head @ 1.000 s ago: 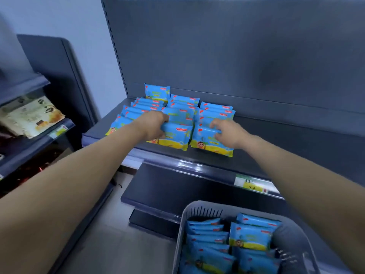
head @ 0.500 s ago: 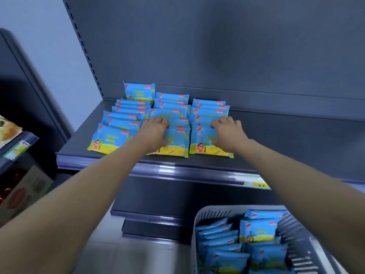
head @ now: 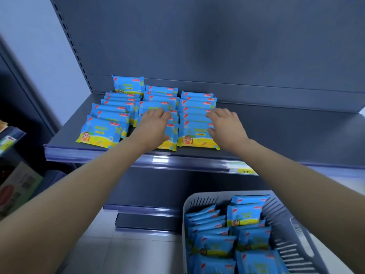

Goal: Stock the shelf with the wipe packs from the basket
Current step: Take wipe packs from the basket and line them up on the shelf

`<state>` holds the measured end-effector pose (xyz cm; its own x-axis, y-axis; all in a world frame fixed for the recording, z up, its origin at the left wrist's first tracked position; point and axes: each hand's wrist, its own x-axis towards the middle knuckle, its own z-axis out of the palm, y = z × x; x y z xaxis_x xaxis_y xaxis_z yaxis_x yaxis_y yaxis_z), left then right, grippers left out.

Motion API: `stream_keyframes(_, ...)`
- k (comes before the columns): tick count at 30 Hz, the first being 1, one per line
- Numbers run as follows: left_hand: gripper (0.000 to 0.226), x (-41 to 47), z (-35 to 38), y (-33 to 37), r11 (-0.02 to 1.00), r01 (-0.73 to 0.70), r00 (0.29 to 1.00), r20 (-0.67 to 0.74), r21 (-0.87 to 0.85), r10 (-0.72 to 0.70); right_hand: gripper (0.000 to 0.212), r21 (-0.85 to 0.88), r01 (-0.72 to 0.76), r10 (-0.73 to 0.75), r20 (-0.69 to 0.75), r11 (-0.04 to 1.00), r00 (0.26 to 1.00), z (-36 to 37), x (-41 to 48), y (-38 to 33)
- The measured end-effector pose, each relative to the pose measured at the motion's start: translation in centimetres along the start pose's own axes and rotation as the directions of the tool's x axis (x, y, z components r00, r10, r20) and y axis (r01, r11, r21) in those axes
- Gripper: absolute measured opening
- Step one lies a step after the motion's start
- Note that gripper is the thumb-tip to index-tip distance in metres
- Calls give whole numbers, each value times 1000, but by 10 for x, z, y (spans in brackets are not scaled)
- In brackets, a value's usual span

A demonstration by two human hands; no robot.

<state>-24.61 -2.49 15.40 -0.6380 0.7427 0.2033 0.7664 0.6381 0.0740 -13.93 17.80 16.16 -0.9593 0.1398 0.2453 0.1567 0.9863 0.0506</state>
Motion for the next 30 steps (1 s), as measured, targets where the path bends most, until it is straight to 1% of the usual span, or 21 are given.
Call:
stream_keyframes(2, 59, -4, -4, 22, 995, -69, 994, -88, -65, 63, 40, 11, 24, -23, -55, 1000, 998, -7, -14, 4)
stream_keyframes(5, 51, -15, -9, 60, 985, -134, 976, -187, -104, 113, 38, 40, 64, -59, -122, 997, 991, -16, -41, 13)
stream_keyframes(7, 48, -25, -9, 85, 983, -158, 967, -217, -95, 134, 39, 51, 93, -85, -135, 994, 987, -21, -62, 23)
stream_keyframes(9, 47, -35, -6, 111, 981, -165, 968, -207, -99, 142, 39, 53, 115, -108, -124, 992, 986, -23, -86, 36)
stream_keyframes(14, 43, -62, 22, 185, 975, -178, 978, -130, -134, 161, 36, 73, 164, -158, -79, 984, 984, -7, -155, 78)
stream_keyframes(18, 41, -82, 53, 226, 985, -105, 994, -30, -136, 102, 32, 45, 232, -234, 38, 972, 971, 23, -190, 106)
stream_keyframes(22, 43, -107, 89, 243, 987, 26, 996, 89, -158, -12, 36, 84, 289, -298, 147, 954, 943, 53, -213, 121)
stream_keyframes(25, 42, -126, 115, 248, 979, 104, 984, 162, -173, -76, 37, 63, 319, -325, 225, 946, 919, 74, -225, 126)
stream_keyframes(30, 48, -151, 154, 242, 978, 169, 938, 323, -119, -123, 42, 66, 294, -299, 340, 953, 892, 108, -236, 121)
